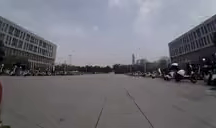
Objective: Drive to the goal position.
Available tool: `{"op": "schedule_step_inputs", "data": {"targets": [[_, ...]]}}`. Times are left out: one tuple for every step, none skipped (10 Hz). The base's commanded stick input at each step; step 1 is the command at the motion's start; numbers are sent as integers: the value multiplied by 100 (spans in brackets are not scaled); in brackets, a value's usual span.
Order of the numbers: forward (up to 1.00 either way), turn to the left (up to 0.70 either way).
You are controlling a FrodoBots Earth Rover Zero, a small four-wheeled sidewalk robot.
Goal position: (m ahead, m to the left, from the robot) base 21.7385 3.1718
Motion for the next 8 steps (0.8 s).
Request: {"op": "schedule_step_inputs", "data": {"targets": [[70, 0], [70, 0], [70, 0], [70, 0], [70, 0], [70, 0], [70, 0], [70, 0]]}}
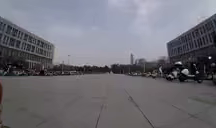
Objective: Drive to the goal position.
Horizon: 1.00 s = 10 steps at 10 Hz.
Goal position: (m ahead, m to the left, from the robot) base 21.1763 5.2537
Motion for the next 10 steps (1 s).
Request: {"op": "schedule_step_inputs", "data": {"targets": [[70, 0], [70, 0], [70, 0], [70, 0], [70, 0], [70, 0], [70, 0], [70, 0], [70, 0], [70, 0]]}}
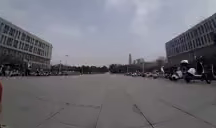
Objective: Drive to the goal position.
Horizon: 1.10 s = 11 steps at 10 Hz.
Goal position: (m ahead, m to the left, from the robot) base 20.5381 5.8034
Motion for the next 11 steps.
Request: {"op": "schedule_step_inputs", "data": {"targets": [[70, 0], [70, 0], [70, 0], [70, 0], [70, 0], [70, 0], [70, 0], [70, 0], [70, 0], [70, 0], [70, 0]]}}
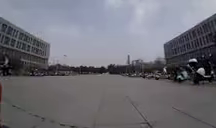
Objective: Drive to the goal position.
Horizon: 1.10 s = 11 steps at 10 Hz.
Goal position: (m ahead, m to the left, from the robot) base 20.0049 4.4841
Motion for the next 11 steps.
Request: {"op": "schedule_step_inputs", "data": {"targets": [[70, 0], [70, 0], [70, 0], [70, 0], [70, 0], [70, 0], [70, 0], [70, 0], [70, 0], [70, 0], [70, 0]]}}
